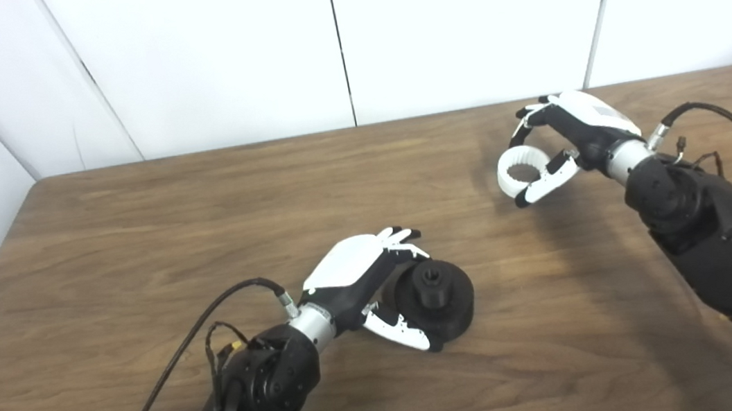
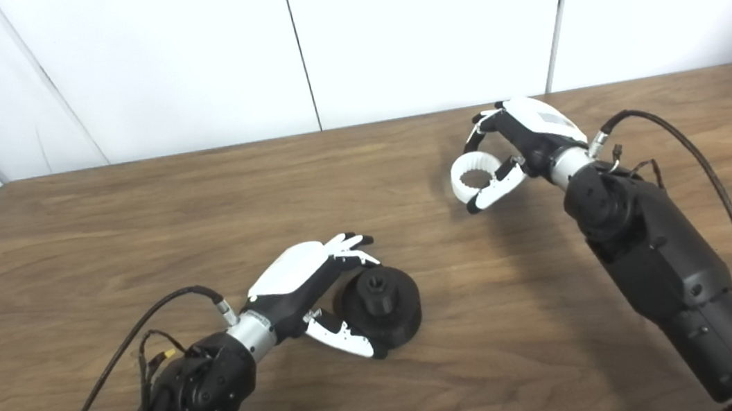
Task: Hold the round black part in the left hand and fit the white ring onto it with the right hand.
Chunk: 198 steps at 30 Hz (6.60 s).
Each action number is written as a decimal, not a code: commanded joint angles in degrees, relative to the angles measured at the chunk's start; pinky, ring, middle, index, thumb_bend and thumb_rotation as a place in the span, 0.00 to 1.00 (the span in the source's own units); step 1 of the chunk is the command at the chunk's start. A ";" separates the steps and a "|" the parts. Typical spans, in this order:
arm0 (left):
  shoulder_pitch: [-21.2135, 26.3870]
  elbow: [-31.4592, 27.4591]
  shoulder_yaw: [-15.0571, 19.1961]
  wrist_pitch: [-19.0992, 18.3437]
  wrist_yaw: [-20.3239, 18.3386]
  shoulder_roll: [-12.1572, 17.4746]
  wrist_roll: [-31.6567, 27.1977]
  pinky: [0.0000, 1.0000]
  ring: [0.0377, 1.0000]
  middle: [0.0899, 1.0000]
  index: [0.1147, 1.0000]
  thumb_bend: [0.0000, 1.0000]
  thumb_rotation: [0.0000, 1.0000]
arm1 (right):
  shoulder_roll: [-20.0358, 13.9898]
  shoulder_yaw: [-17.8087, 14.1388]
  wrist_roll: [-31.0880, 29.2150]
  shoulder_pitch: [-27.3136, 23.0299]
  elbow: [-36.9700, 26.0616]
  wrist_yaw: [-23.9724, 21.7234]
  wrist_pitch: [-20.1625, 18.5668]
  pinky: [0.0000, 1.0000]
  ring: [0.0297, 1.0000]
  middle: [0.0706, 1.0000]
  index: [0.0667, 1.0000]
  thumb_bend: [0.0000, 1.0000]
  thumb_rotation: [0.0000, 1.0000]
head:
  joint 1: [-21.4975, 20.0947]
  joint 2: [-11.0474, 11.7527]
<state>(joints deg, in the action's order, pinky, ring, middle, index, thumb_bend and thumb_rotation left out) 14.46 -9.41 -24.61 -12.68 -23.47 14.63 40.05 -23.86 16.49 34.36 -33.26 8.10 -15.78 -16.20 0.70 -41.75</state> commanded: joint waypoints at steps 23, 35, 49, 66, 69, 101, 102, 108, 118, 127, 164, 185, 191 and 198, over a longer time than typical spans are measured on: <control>1.75 0.49 0.19 -0.99 -1.16 0.75 0.98 0.94 1.00 0.96 0.65 0.87 0.33 | 0.78 -0.31 2.93 1.72 -30.85 -13.40 -10.57 0.92 0.96 0.85 0.45 0.52 0.15 | 0.27 -0.56; 1.71 0.58 0.16 -0.95 -1.08 0.48 1.30 0.93 1.00 0.96 0.65 0.88 0.34 | 4.11 0.90 4.99 3.33 -34.89 -17.52 -10.45 0.92 0.95 0.84 0.45 0.52 0.15 | 0.40 -0.76; 1.88 0.40 0.31 -1.11 -1.40 0.48 1.40 0.94 1.00 0.96 0.65 0.88 0.33 | 5.80 3.02 5.77 4.84 -36.04 -19.71 -9.79 0.91 0.95 0.84 0.45 0.52 0.16 | 0.68 -1.28; 2.08 0.55 0.46 -1.14 -1.23 0.44 1.67 0.95 1.00 0.96 0.66 0.88 0.33 | 6.74 5.09 5.04 5.77 -35.14 -20.13 -8.96 0.91 0.96 0.84 0.45 0.52 0.16 | 1.05 -1.24; 2.04 0.46 0.49 -1.06 -1.24 0.48 1.58 0.94 1.00 0.96 0.66 0.88 0.33 | 6.77 5.22 4.80 5.89 -35.08 -20.22 -9.04 0.92 0.96 0.85 0.45 0.52 0.16 | 0.96 -1.24; 2.30 -0.63 0.52 -1.31 -1.93 0.42 2.10 0.94 1.00 0.96 0.66 0.88 0.35 | 6.30 7.70 4.60 6.58 -30.51 -20.06 -6.33 0.92 0.97 0.86 0.45 0.52 0.16 | 1.55 -1.67; 2.29 -0.69 0.50 -1.35 -1.91 0.32 2.17 0.95 1.00 0.96 0.66 0.89 0.36 | 6.30 7.64 4.63 6.63 -30.41 -19.98 -6.26 0.92 0.97 0.86 0.45 0.52 0.16 | 1.61 -1.69; 2.08 -0.87 0.62 -1.18 -1.79 -0.12 2.17 0.92 1.00 0.96 0.65 0.89 0.35 | 6.16 7.77 4.88 6.64 -30.09 -20.07 -6.09 0.93 0.97 0.85 0.45 0.52 0.16 | 1.71 -1.71; 1.98 -1.16 0.76 -1.35 -2.22 -0.03 2.05 0.94 1.00 0.96 0.65 0.89 0.35 | 6.25 7.90 4.94 6.50 -30.03 -20.51 -6.65 0.92 0.97 0.85 0.45 0.52 0.16 | 1.84 -1.98; 2.19 -1.15 0.82 -1.53 -2.32 -0.09 2.09 0.93 1.00 0.96 0.65 0.89 0.35 | 6.04 7.89 4.55 6.81 -29.21 -20.25 -6.01 0.92 0.97 0.85 0.45 0.52 0.16 | 1.76 -2.13; 2.25 -1.49 0.90 -1.87 -2.61 -0.04 1.87 0.94 1.00 0.96 0.65 0.89 0.36 | 5.04 8.82 5.04 7.16 -26.97 -21.30 -6.18 0.93 0.98 0.87 0.71 0.94 0.44 | 2.19 -2.32; 1.68 -1.30 1.15 -1.80 -2.20 0.01 1.49 0.95 1.00 0.96 0.65 0.89 0.35 | 5.34 5.15 3.44 6.82 -28.26 -19.24 -6.08 0.93 0.97 0.87 0.72 1.00 0.50 | 2.36 -2.12; 1.53 -1.32 1.12 -1.68 -2.15 0.19 1.60 0.95 1.00 0.96 0.65 0.88 0.35 | 4.79 3.43 2.47 6.67 -28.69 -18.33 -5.77 0.90 0.95 0.87 0.73 1.00 0.49 | 2.26 -2.06; 1.37 -1.34 1.29 -2.32 -2.43 0.20 1.49 0.94 1.00 0.96 0.66 0.89 0.35 | 4.20 0.95 1.56 7.13 -29.63 -17.47 -6.70 0.87 0.94 0.87 0.74 1.00 0.48 | 2.20 -2.08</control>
<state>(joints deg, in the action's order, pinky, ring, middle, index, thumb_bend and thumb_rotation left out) 14.93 -10.14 -24.06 -14.50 -25.81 14.09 41.49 -19.23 18.95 36.52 -24.06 -19.37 -35.06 -23.58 2.90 -43.77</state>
